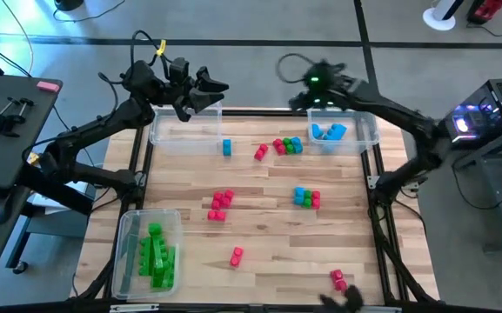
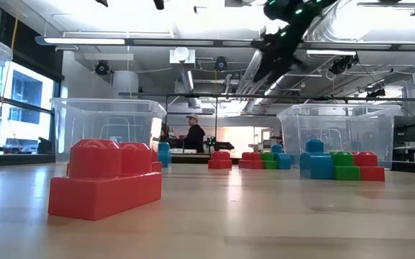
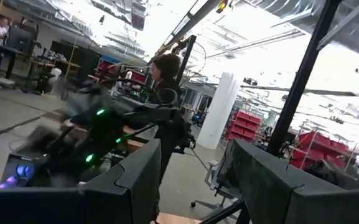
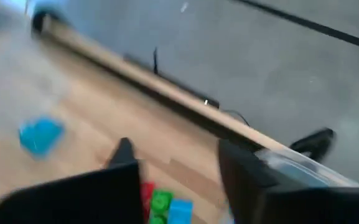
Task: Sort blocks
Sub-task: Put the blue game piece into the top right transparent bin
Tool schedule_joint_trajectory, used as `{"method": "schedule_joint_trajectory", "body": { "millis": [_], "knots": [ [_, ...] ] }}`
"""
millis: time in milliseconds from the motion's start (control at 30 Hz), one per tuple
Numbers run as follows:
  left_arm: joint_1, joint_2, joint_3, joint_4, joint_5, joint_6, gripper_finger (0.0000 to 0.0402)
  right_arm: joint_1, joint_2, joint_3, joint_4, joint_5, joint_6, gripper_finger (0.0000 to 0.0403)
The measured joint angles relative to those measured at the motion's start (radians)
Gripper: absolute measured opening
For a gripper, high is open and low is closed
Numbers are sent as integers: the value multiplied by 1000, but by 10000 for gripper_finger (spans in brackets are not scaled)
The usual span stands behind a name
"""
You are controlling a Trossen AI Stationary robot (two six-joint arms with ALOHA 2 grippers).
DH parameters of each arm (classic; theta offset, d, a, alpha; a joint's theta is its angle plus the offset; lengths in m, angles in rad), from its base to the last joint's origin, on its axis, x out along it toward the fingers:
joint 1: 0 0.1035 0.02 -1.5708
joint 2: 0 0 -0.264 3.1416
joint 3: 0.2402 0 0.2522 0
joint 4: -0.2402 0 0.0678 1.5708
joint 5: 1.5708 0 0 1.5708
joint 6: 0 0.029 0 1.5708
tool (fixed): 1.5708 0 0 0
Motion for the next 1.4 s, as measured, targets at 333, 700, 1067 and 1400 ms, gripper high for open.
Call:
{"method": "schedule_joint_trajectory", "body": {
  "millis": [333, 700, 1067, 1400],
  "knots": [
    [-2, 0, 0, 0, -16, -45, 184, 85, 348, 174, -393, 42, -446, 3],
    [-2, 0, 0, 1, -63, -35, 184, 199, 450, 172, -388, 255, -964, 0],
    [-2, 0, 0, 1, -63, -32, 184, 169, 502, 171, -342, 292, -985, 0],
    [-2, 0, 0, -11, -60, -32, 184, 169, 515, 170, -356, 277, -991, 0]
  ]
}}
